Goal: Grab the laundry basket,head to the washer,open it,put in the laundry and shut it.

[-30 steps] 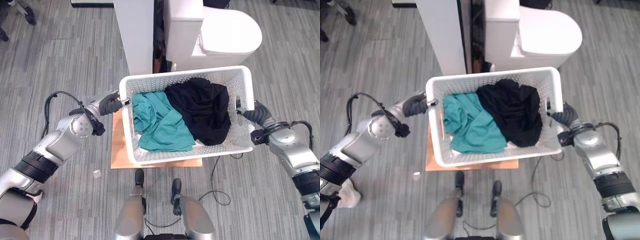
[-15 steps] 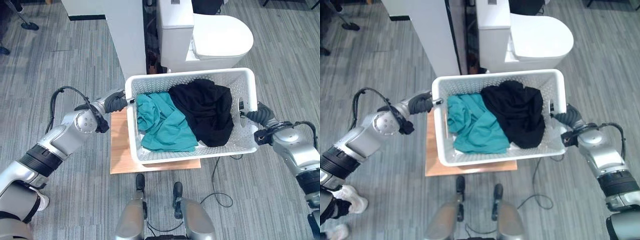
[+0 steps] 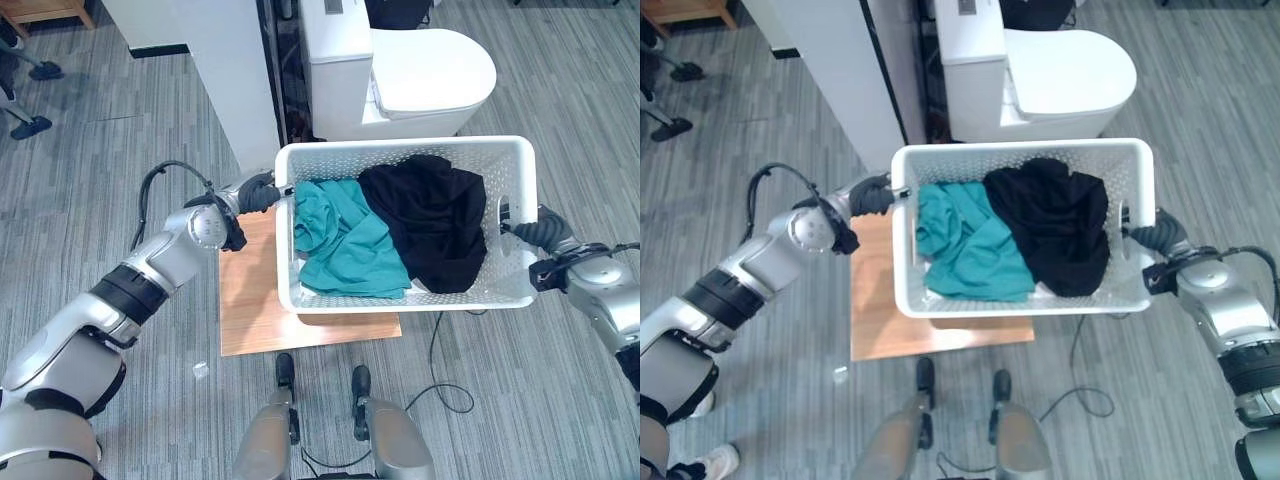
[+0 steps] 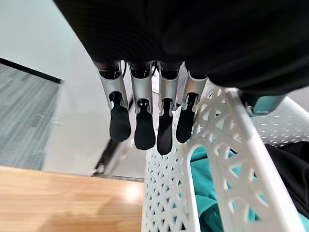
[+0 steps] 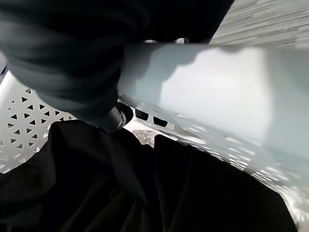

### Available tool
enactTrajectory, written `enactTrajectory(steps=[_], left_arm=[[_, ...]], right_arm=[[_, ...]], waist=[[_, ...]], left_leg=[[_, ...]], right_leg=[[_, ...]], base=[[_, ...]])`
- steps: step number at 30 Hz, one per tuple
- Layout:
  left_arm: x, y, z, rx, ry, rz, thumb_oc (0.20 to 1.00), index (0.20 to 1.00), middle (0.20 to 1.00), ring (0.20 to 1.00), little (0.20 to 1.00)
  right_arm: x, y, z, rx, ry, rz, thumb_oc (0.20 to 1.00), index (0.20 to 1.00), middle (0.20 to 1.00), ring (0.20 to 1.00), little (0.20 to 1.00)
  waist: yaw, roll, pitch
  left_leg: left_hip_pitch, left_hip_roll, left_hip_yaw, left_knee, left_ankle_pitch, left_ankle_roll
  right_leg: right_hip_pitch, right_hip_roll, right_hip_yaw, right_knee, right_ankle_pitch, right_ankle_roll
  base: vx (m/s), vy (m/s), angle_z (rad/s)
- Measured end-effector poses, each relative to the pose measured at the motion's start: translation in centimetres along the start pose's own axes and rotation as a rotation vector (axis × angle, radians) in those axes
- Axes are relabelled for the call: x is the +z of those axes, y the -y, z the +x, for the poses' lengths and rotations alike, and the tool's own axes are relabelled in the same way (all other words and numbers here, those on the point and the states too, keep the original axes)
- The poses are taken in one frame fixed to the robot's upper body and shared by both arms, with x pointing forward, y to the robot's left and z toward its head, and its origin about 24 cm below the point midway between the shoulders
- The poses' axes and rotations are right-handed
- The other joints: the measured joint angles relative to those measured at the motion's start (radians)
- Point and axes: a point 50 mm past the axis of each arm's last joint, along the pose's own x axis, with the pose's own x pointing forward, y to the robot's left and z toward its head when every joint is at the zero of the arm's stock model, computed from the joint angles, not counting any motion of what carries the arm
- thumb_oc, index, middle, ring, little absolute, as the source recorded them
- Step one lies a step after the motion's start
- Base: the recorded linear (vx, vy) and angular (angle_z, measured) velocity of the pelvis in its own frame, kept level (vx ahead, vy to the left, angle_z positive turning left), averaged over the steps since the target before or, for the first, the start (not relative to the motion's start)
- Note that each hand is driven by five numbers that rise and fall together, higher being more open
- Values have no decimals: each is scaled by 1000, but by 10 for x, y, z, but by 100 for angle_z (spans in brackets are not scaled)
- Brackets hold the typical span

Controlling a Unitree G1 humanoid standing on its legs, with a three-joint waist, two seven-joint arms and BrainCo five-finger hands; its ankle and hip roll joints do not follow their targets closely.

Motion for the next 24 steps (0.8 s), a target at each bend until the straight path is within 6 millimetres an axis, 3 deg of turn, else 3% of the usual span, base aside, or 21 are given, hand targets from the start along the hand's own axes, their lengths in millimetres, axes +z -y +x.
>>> enactTrajectory(steps=[5,9,10,11,13,14,15,17,18,19,20,21,22,23,24], left_arm=[[7,7,4,-16,20,-11,200,200,200,200,200],[6,10,4,-30,19,0,200,200,200,200,200],[4,10,3,-30,15,2,200,200,200,200,200],[4,9,3,-30,14,3,200,200,200,200,200],[1,6,1,-24,6,6,200,200,200,200,200],[-3,0,-1,-13,-3,20,200,200,200,200,200],[-3,-4,-1,-4,-1,28,200,200,200,200,200],[4,-7,5,8,15,24,200,200,200,200,200],[7,-8,9,27,14,22,200,200,200,200,200],[-8,-24,13,74,-72,41,200,200,200,200,200],[-6,-29,15,90,-75,45,200,200,200,200,200],[2,-32,19,101,-53,55,200,200,200,200,200],[9,-33,21,110,-24,56,200,200,200,200,200],[9,-31,21,107,-22,56,200,200,200,200,200],[5,-30,20,100,-40,64,200,200,200,200,200]], right_arm=[[-13,5,-13,-8,-18,39,200,200,200,200,200],[-17,6,-15,-6,-29,45,200,200,200,200,200],[-17,5,-15,-1,-29,62,200,200,200,200,200],[-16,5,-15,0,-26,63,200,200,200,200,200],[-16,1,-14,9,-19,80,200,200,200,200,200],[-14,-5,-12,21,-8,101,200,200,200,200,200],[-14,-8,-12,28,-4,109,200,200,200,200,200],[-20,-7,-15,-3,0,168,200,200,200,200,200],[-18,-15,-10,-11,9,201,200,200,200,200,200],[-11,-37,-1,24,20,222,200,200,200,200,200],[-14,-41,-1,38,2,211,200,200,200,200,200],[-20,-39,-3,31,-24,206,200,200,200,200,200],[-26,-39,-4,26,-44,209,200,200,200,200,200],[-29,-41,-4,34,-59,205,200,200,200,200,200],[-35,-52,-5,64,-83,205,200,200,200,200,200]], waist=[[-9,-2,-1],[-3,-8,-1],[11,-20,-2],[28,-34,-2],[56,-38,-2],[58,-37,-4],[54,-37,-4],[30,-34,-6],[19,-50,-9],[24,-60,-12],[13,-71,-19],[-6,-72,-27],[1,-51,-35],[5,-21,-50],[11,2,-59]], left_leg=[[2,2,4,1,0,0],[8,1,20,22,-7,-10],[-13,-6,-17,80,-21,-28],[-46,-16,-114,163,-40,-54],[-54,-59,-370,256,-101,-50],[-35,-61,-455,269,-149,-52],[-13,-61,-485,268,-190,-49],[24,-86,-432,259,-254,-19],[30,-141,-369,282,-264,6],[35,-224,-305,331,-286,110],[31,-243,-243,329,-270,113],[9,-264,-184,351,-265,161],[-14,-252,-113,359,-266,182],[-37,-223,-61,362,-261,189],[-45,-174,1,354,-254,195]], right_leg=[[0,3,7,-2,0,0],[-17,3,57,0,9,-1],[-27,-4,84,2,12,-5],[-30,-9,115,7,22,-6],[-28,9,207,-2,52,13],[-28,20,250,-10,62,28],[-31,25,281,-8,66,34],[-38,9,354,-5,82,70],[-75,-2,432,-4,138,148],[-103,-41,468,-71,261,212],[-113,-70,457,-84,273,206],[-123,-106,394,-89,258,196],[-164,-133,256,-54,161,90],[-218,-161,114,31,112,85],[-234,-196,-40,192,47,87]], base=[[-9,-25,-2],[-83,41,-36],[-116,139,-69],[-141,197,-95],[-106,299,-116],[-101,449,-126],[-146,465,-114],[-265,504,-111],[-451,587,-269],[-462,439,-287],[-450,352,-246],[-347,191,-132],[-333,165,-149],[-321,147,-193],[-300,122,-136]])
